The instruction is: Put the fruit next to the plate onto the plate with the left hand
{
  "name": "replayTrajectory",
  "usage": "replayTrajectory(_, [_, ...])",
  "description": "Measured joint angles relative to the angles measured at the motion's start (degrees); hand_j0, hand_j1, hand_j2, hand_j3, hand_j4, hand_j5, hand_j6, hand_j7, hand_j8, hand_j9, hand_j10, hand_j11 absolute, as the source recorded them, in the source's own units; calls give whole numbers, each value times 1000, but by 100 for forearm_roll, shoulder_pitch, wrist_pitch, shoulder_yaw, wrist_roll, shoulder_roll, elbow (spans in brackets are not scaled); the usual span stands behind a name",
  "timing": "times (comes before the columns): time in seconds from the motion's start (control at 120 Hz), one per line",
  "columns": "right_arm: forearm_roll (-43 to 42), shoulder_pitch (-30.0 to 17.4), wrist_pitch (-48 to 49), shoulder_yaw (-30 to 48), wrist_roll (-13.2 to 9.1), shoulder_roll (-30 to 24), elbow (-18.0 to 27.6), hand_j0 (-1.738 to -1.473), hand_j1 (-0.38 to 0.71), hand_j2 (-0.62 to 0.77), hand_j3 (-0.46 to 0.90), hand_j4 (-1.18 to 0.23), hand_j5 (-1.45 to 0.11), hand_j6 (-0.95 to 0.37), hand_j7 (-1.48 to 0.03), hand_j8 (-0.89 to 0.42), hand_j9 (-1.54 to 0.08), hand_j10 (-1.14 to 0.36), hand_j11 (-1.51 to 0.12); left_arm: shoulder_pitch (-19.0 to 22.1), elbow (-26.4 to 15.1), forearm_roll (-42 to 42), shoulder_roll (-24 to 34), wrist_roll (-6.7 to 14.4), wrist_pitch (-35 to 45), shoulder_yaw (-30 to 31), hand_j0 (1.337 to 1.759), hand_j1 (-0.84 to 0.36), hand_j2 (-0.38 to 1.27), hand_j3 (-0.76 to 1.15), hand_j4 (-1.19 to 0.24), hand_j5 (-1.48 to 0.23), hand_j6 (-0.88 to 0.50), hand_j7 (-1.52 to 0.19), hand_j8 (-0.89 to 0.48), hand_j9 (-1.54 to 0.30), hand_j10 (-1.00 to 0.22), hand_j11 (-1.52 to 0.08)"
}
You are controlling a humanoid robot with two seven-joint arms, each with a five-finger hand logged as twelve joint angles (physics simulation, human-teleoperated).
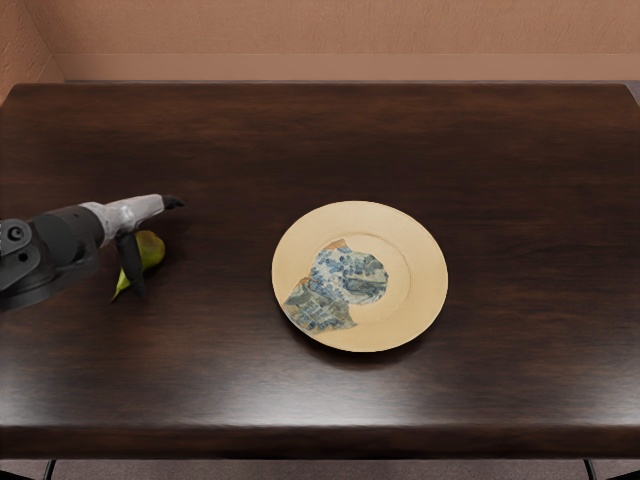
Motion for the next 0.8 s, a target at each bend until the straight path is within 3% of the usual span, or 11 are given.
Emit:
replayTrajectory(0.458, [0, 0, 1, 0, 0, 0, 0, -1658, -349, 0, 0, 0, 0, -1, 0, 0, 0, 0, 0, 0, 211, 119, -101, 0, 31, 158, 1658, 103, 45, 0, -213, -270, -214, -270, -214, -270, -212, -270])
replayTrajectory(0.8, [0, 0, 0, -1, 0, 0, 0, -1658, -349, 0, 0, 0, 0, -1, 0, 0, 0, 0, 0, 9, -2, 263, -41, 0, 290, 244, 1658, 0, 62, 0, -298, -381, -299, -381, -299, -381, -297, -381])
